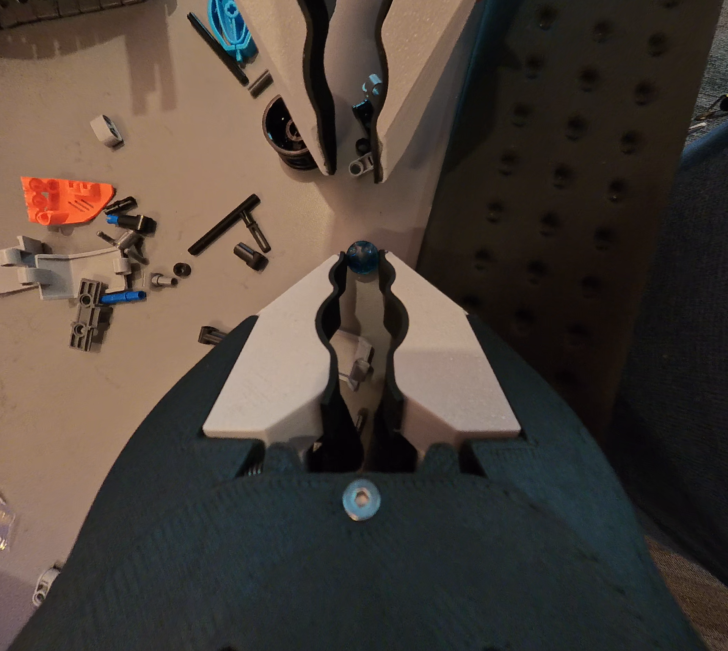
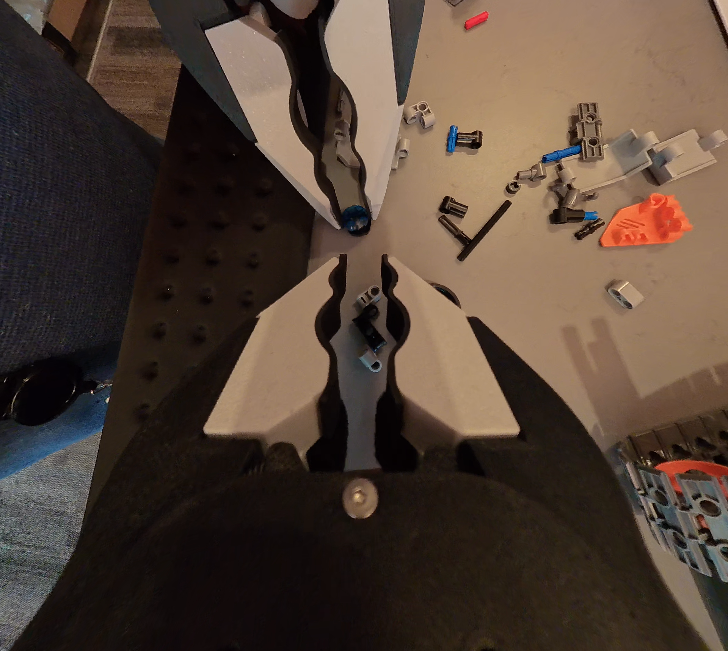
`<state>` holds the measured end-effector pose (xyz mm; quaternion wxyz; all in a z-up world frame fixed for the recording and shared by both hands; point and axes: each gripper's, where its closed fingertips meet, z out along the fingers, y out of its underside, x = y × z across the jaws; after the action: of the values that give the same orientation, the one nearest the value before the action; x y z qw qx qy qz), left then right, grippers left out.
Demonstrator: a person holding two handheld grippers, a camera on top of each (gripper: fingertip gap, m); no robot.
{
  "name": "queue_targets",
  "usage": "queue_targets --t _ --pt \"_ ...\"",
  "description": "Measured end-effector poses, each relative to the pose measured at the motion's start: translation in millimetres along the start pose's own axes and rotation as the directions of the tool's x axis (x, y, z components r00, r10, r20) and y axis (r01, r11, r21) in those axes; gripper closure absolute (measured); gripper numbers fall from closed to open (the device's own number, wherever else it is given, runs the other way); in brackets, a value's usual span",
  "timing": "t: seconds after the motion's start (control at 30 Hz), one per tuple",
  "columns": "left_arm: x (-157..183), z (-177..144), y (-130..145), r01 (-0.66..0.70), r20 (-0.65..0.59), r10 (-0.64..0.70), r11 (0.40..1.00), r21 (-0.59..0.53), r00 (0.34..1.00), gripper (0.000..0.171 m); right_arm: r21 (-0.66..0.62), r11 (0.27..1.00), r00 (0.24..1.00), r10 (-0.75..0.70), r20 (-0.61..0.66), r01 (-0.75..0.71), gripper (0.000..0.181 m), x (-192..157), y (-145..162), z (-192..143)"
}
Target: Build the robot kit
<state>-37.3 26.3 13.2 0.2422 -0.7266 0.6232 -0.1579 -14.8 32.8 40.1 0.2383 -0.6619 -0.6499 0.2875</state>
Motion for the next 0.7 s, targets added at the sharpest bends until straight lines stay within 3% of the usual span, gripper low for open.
queue_targets --t 0.27,0.47,0.7 --pt "-2 1 0 0.006 0.004 -0.006 1.000 0.000 1.000 0.157 0.004 1.000 1.000 0.006 0.001 -0.006 0.166 0 1 0" --pt "-4 -3 1 0.023 0.000 -0.023 1.000 0.018 1.000 0.147 0.025 1.000 1.000 0.000 -0.003 0.000 0.168 0 -4 -1" --pt "-3 -7 5 0.046 -0.021 -0.045 0.997 0.056 0.999 0.157 -0.042 0.999 1.000 -0.012 -0.008 0.012 0.175 -1 2 15"
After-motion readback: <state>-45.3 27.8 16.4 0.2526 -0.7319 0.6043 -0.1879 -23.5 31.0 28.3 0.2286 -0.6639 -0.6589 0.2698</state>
